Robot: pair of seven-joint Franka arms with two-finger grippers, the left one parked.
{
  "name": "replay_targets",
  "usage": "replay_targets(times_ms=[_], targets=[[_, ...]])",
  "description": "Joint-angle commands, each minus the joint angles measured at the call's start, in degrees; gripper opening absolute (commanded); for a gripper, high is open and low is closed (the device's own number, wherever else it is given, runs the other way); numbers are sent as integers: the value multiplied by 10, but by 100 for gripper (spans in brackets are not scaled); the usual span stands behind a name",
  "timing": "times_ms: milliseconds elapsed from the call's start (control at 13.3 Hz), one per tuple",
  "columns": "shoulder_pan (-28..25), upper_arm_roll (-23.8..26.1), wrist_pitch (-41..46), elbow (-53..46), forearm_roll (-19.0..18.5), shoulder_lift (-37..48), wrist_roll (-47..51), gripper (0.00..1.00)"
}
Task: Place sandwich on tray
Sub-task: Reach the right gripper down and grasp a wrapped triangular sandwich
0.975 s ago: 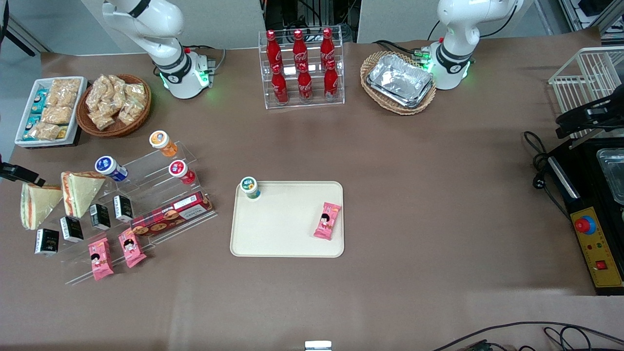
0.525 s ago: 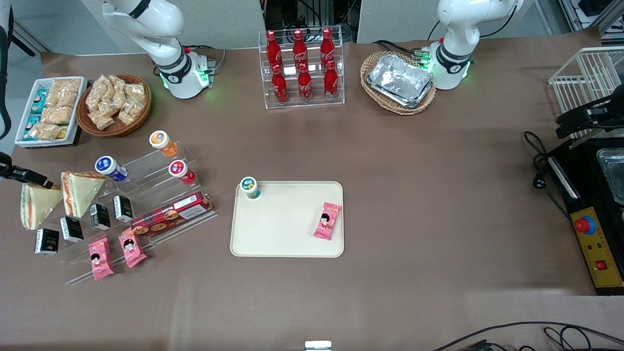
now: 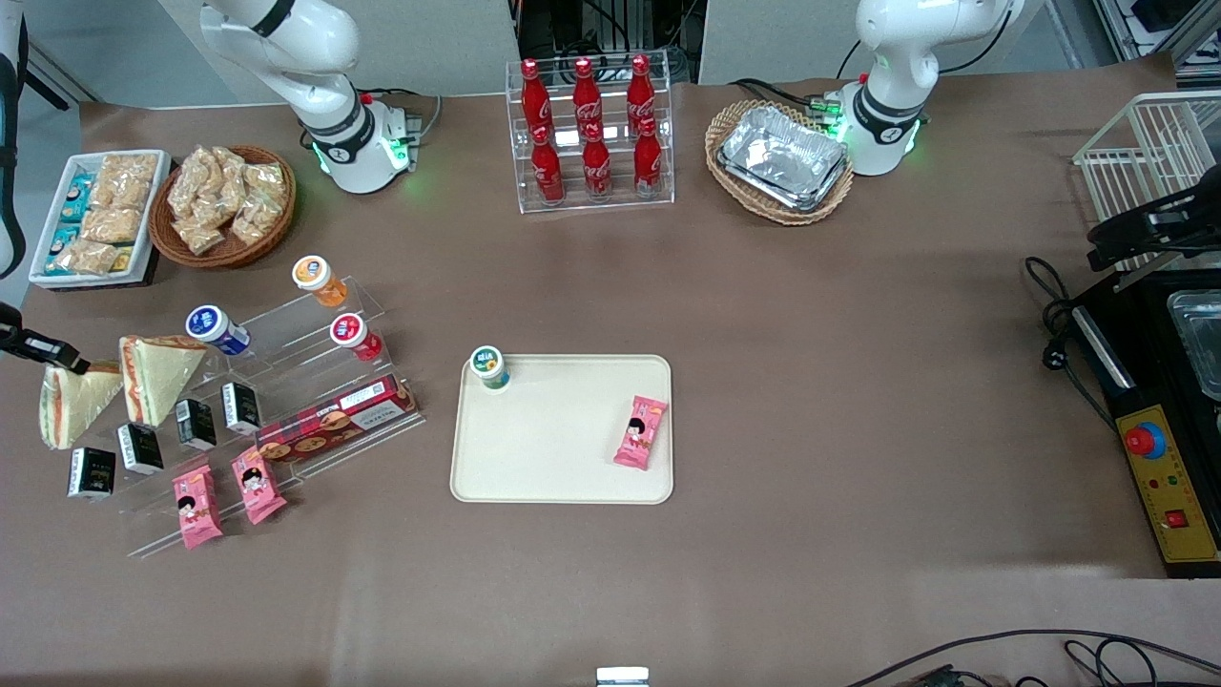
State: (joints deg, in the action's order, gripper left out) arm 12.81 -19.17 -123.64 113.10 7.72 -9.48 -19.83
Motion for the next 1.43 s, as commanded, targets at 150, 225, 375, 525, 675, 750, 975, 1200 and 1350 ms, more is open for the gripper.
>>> replay_targets(times_ms=[150, 225, 375, 525, 675, 750, 975, 1200, 1350], targets=[[-30, 4, 146, -102, -35, 61, -17, 0], [-38, 4, 201, -141, -35, 61, -11, 0], [-68, 4, 283, -196, -38, 62, 40, 0], [-116, 5, 349, -224, -39, 68, 121, 0], [-176, 11, 361, -224, -39, 88, 229, 0], [-206, 15, 368, -224, -39, 88, 286, 0], [-307, 17, 360, -222, -37, 78, 457, 0], [-390, 17, 323, -223, -31, 53, 596, 0], [-441, 17, 287, -223, -30, 24, 702, 0]])
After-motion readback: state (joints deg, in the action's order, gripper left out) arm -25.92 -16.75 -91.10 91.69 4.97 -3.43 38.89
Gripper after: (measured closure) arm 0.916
